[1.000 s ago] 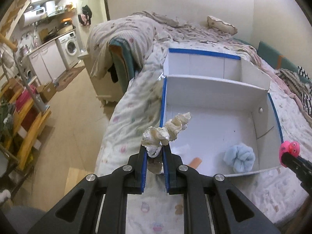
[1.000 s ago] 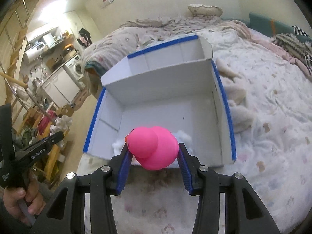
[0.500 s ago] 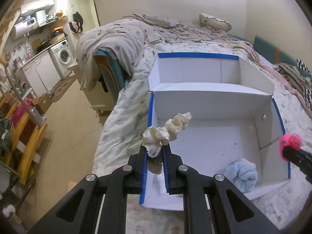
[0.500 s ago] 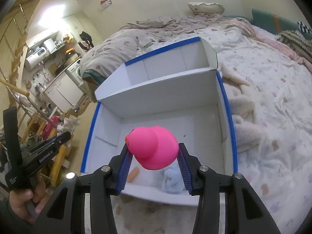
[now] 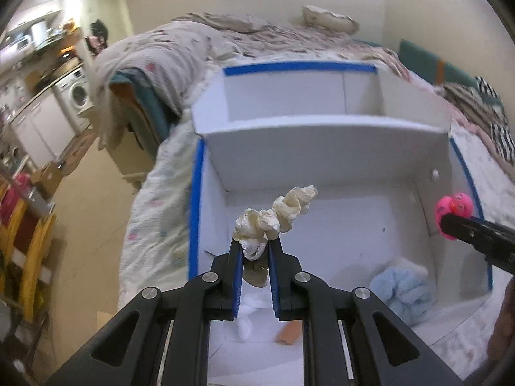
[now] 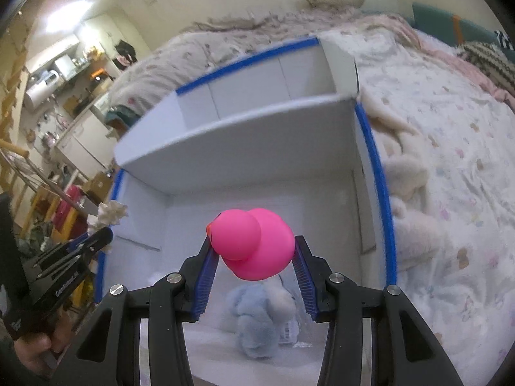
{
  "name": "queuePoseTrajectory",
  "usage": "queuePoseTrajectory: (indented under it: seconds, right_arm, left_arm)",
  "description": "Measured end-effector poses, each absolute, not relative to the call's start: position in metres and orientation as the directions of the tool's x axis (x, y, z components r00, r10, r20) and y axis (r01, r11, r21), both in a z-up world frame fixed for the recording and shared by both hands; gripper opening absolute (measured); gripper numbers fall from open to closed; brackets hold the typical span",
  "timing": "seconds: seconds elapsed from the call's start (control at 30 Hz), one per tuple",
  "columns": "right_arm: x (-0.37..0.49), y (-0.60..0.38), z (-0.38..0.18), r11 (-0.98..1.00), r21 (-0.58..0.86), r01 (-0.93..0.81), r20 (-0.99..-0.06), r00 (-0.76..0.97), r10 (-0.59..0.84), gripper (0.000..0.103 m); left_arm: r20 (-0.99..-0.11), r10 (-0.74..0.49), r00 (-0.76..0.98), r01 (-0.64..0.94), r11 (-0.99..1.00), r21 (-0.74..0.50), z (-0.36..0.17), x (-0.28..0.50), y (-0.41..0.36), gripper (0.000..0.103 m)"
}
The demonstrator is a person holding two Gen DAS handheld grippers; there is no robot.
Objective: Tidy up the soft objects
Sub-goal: 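Carry the duck and lace piece over the box with both tools and release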
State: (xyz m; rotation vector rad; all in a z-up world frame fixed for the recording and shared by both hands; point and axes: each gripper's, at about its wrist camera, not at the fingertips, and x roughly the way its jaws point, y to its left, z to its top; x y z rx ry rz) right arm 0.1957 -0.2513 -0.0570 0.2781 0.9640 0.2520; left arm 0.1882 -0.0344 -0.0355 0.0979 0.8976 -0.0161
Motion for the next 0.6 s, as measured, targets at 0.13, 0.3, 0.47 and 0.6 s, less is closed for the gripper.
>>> queuePoseTrajectory:
  seconds: [0.13,0.3,0.47,0.6]
  right_arm:
    - [0.198,-0.244,-0.069,0.938,0.335,-0.084,-0.797,0.506,0.33,0.049]
    - [0.195,-0.231,-0.077,0.941,0.316,-0.121,-0.811,0.48,0.334,0.049]
    - [0.194,-0.225,-0.086,0.953,0.273,-0.13,-0.839,0.453,0.302,0.049]
    - [0.194,-0.225,-0.095,0.957,0.265,-0.117,-0.859,0.421,0.29,0.049]
  left_arm:
    - [-0.817,-0.05,0.574,0.089,0.996,0.001,-0.054,0.194,-0.033,0.014]
    - [-0.849,-0.037,0.527,0.048,0.999,-0.014,-0.072,0.203,-0.029,0.014]
    - [-0.856,-0.054,0.514,0.041,0.998,-0.038,-0.079,0.21,-0.028,0.014]
    - [-0.862,-0.053,0.505,0.042,0.998,-0.036,-0.08,0.208,-0.029,0.014]
